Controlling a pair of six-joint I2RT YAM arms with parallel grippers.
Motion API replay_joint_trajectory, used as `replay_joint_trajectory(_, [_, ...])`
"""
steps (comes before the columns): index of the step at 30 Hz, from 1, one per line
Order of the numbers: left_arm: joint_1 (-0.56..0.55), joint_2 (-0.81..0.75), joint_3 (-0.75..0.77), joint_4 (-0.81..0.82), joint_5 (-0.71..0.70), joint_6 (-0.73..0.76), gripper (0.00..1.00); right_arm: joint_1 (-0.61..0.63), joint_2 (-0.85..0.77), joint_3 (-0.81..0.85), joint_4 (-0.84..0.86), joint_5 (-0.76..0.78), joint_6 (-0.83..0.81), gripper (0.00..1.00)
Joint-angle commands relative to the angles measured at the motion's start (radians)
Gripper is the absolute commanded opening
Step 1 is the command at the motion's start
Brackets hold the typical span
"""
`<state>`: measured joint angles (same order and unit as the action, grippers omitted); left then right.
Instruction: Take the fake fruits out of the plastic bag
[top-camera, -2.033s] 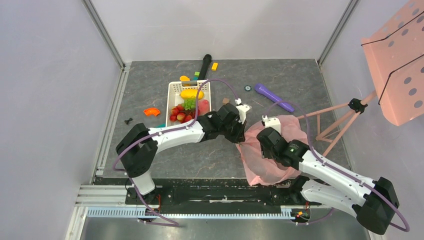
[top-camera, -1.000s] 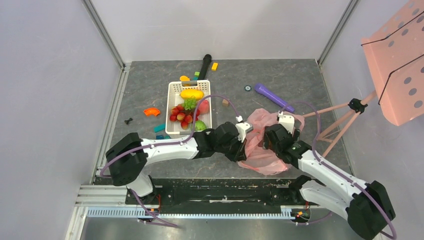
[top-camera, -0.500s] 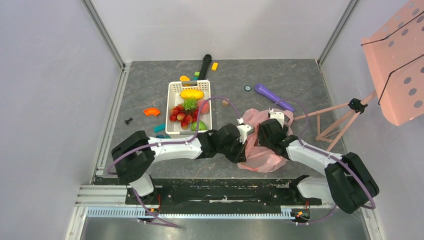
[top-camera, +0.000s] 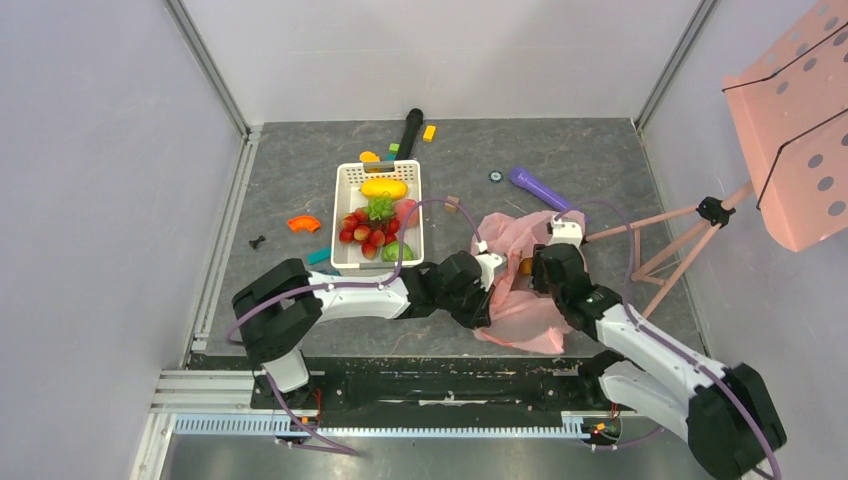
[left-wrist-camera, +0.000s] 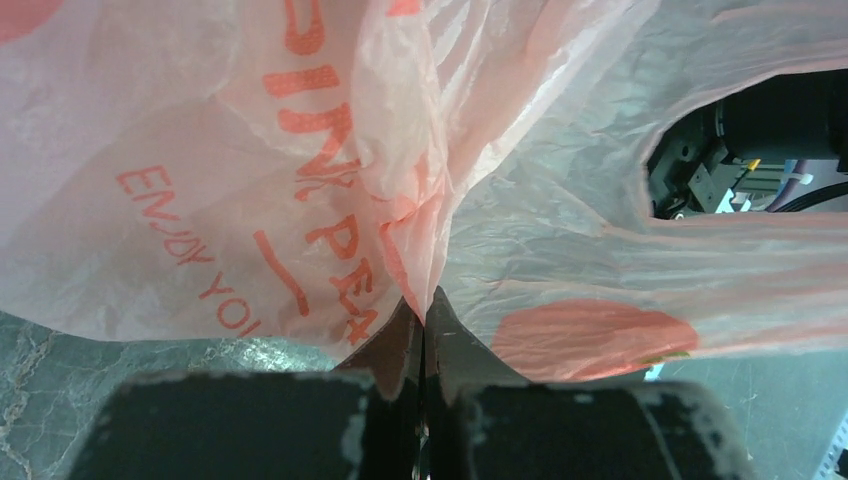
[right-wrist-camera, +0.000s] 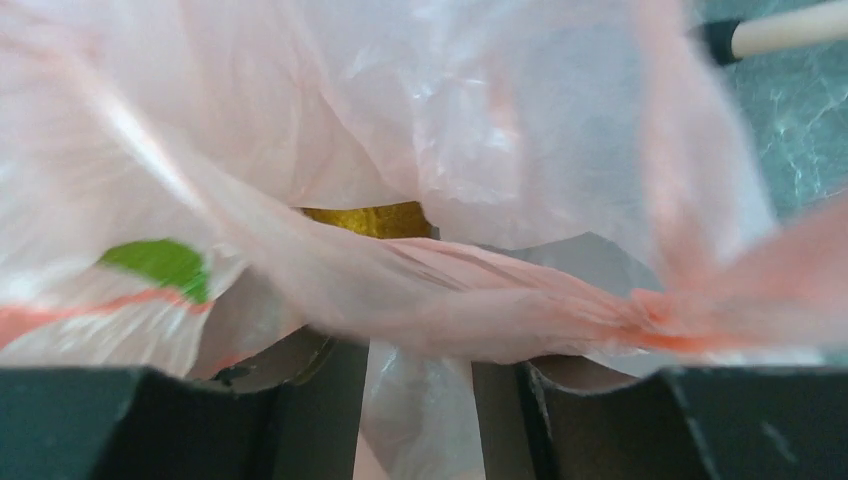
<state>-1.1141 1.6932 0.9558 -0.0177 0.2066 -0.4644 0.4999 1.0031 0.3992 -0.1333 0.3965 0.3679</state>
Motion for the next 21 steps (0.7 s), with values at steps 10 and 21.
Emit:
replay_joint_trajectory(10, [-0.004, 0.007, -0.003, 0.058, -0.014, -0.050, 0.03, -0.003, -0.140, 0.022, -0.060, -0.077, -0.033, 0.74])
replay_joint_trajectory(21, [-0.005, 0.009, 0.008, 0.065, -0.004, -0.047, 0.04, -0.003, 0.007, 0.094, 0.007, -0.034, -0.110, 0.81])
